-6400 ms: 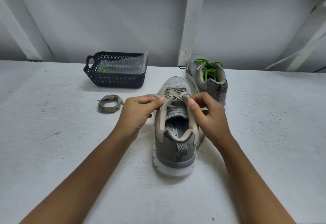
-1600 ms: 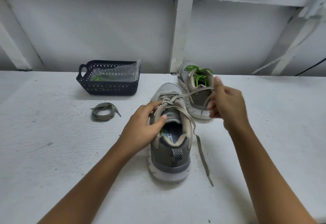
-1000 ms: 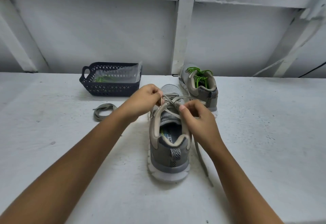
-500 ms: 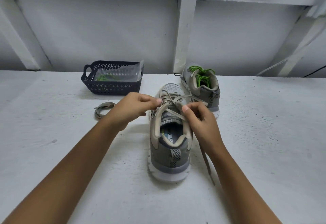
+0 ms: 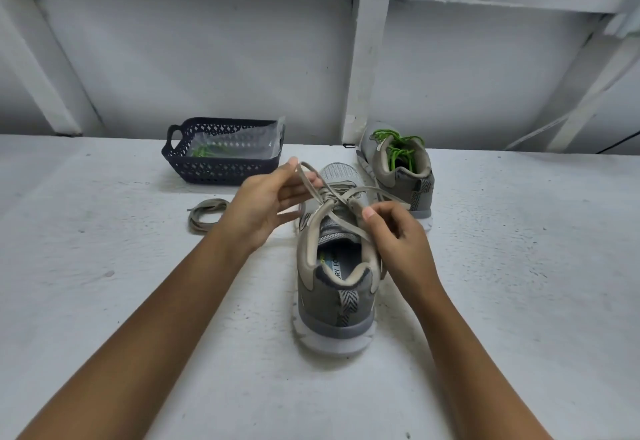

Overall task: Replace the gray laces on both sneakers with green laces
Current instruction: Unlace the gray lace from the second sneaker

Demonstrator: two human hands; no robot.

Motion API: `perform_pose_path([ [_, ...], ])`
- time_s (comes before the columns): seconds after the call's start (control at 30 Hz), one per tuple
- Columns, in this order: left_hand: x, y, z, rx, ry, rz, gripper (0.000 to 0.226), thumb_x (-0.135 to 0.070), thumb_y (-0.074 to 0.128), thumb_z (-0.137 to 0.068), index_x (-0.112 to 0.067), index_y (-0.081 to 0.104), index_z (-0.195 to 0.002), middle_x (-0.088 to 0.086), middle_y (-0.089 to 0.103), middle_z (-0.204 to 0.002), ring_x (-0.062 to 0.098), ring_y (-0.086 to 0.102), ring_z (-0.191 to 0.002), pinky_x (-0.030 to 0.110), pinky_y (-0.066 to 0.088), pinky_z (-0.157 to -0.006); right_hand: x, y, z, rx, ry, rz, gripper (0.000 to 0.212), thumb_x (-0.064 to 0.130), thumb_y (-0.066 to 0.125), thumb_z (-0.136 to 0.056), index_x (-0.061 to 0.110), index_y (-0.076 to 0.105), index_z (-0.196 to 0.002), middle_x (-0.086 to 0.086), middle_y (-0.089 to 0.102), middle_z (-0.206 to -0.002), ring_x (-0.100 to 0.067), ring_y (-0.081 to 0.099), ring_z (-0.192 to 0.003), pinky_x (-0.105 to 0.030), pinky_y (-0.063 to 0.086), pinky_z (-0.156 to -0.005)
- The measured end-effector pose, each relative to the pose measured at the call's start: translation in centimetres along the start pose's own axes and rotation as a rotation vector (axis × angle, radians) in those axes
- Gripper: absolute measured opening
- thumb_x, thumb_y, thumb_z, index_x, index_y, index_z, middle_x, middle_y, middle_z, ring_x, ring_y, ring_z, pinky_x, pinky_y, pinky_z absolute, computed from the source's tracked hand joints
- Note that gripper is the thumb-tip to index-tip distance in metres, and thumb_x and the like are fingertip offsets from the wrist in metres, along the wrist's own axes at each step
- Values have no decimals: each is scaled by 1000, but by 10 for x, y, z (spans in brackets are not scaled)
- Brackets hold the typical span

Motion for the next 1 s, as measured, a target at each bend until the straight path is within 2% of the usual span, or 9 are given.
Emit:
perform_pose_path([
  [0.1,8,6,5,57,76,-202,39,-52,65,-77,-16,75,-90,2,74,-96,13,66,-99,34,45,-92,0,0,0,-6,-3,2,11,23,59,-90,14,63,-85,9,62,-76,2,56,-71,-15,45,-70],
  [0.2,10,6,7,36,188,-217,23,-26,69,-80,-8,74,-94,0,74,-90,5,66,-87,16,47,-76,0,0,0,-1,-5,1,11,22,59,-91,14,63,-85,8,62,-77,2,56,-71,-15,45,-69],
  [0.27,5,4,8,-27,217,-226,15,-21,64,-85,-11,74,-90,-6,74,-84,1,66,-84,15,46,-72,0,-1,0,1,-3,-4,12,22,58,-91,13,63,-86,7,62,-77,2,56,-71,-14,45,-68],
  [0.43,-2,-19,1,-130,28,251,20,-25,50,-95,-16,64,-84,-4,74,-76,6,70,-74,29,54,-73,-1,0,0,9,-11,1,13,24,58,-91,12,63,-87,8,63,-78,2,57,-74,-14,45,-70],
  [0.5,-1,-20,2,-99,11,286,22,-32,50,-94,-16,64,-88,-4,74,-81,6,70,-78,31,54,-75,-1,0,0,6,-8,1,13,25,58,-91,14,63,-87,9,63,-78,2,57,-74,-14,45,-70],
  [0.63,8,0,12,34,135,-67,33,-44,60,-75,-17,75,-86,2,73,-95,12,67,-93,43,49,-92,-2,0,0,6,1,-6,14,25,58,-91,13,63,-88,8,63,-79,1,58,-75,-16,46,-72],
  [0.8,10,6,15,-65,310,-219,17,-22,65,-85,-8,76,-85,17,71,-90,17,62,-85,46,48,-92,-2,-1,1,7,-6,-6,12,24,57,-91,14,63,-87,9,63,-79,1,58,-75,-14,46,-70],
  [0.93,10,-11,8,-217,224,67,19,-19,55,-93,-17,70,-82,-7,73,-80,4,67,-82,25,50,-73,0,-1,0,25,-3,0,10,23,58,-91,17,62,-85,11,62,-76,6,56,-72,-10,44,-68],
  [1.0,12,-22,5,-286,172,177,20,-22,53,-95,-18,69,-84,-8,72,-82,4,67,-83,24,48,-73,-1,-1,-1,31,3,6,10,24,58,-91,18,63,-86,10,63,-78,5,57,-74,-11,45,-69],
])
Point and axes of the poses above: each hand's wrist, its own z-axis away from the middle knuckle, its own y-axis out of the palm, x = y × z, the point moved 6 cm from there along -z, towards the middle knuckle
